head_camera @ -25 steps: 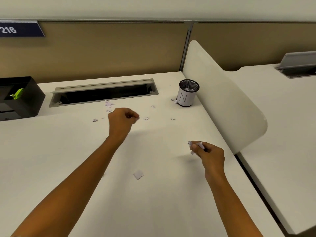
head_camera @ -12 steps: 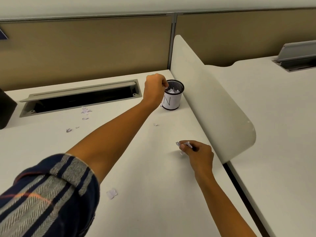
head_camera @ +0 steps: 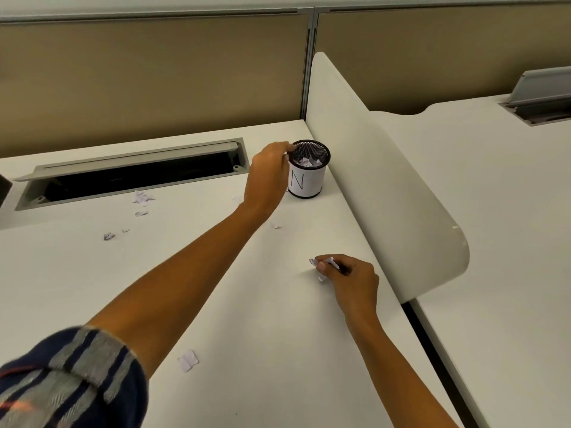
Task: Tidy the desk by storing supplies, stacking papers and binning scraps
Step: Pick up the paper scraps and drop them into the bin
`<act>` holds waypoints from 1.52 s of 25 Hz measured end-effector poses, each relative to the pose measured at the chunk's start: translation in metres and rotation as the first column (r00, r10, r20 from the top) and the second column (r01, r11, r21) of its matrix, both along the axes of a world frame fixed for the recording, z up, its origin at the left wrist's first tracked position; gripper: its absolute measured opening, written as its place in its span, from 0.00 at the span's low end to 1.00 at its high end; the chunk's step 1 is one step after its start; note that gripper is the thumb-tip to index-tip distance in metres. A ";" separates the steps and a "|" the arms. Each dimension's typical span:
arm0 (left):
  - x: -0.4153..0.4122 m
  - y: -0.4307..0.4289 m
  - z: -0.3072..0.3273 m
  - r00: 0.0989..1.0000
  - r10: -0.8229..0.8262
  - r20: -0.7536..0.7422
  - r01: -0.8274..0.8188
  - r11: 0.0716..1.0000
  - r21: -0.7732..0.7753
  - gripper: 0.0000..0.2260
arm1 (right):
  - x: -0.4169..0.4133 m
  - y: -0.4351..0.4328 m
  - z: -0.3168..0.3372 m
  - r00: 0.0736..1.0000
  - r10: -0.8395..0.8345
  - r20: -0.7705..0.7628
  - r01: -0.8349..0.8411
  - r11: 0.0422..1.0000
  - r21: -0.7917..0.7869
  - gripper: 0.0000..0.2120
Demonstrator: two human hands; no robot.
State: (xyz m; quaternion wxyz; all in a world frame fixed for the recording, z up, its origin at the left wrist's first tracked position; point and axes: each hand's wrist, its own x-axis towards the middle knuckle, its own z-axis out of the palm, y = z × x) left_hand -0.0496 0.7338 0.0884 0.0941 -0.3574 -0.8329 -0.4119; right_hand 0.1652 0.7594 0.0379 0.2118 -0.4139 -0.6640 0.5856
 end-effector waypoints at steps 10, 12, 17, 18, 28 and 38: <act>0.071 -0.118 -0.108 0.994 0.104 0.034 -0.075 0.868 -0.491 0.27 | -0.066 0.039 0.041 0.996 -0.031 -0.083 0.046 0.982 0.181 0.04; 0.074 -0.121 -0.113 0.993 0.110 -0.033 -0.111 0.840 -0.531 0.27 | -0.089 0.050 0.054 0.993 -0.047 -0.112 0.074 0.964 0.257 0.04; 0.075 -0.121 -0.114 0.990 0.129 -0.055 -0.138 0.832 -0.537 0.26 | -0.148 0.076 0.082 0.984 -0.035 -0.174 0.115 0.872 0.476 0.05; 0.075 -0.121 -0.115 0.990 0.130 -0.055 -0.138 0.832 -0.537 0.26 | -0.159 0.081 0.083 0.987 -0.023 -0.162 0.102 0.859 0.502 0.07; 0.075 -0.120 -0.115 0.991 0.127 -0.039 -0.129 0.846 -0.518 0.26 | -0.187 0.101 0.070 0.979 0.135 0.153 -0.202 0.748 0.632 0.16; 0.069 -0.127 -0.106 0.995 0.072 0.066 -0.030 0.870 -0.493 0.29 | -0.162 0.082 0.063 0.975 0.217 0.044 -0.169 0.602 0.780 0.13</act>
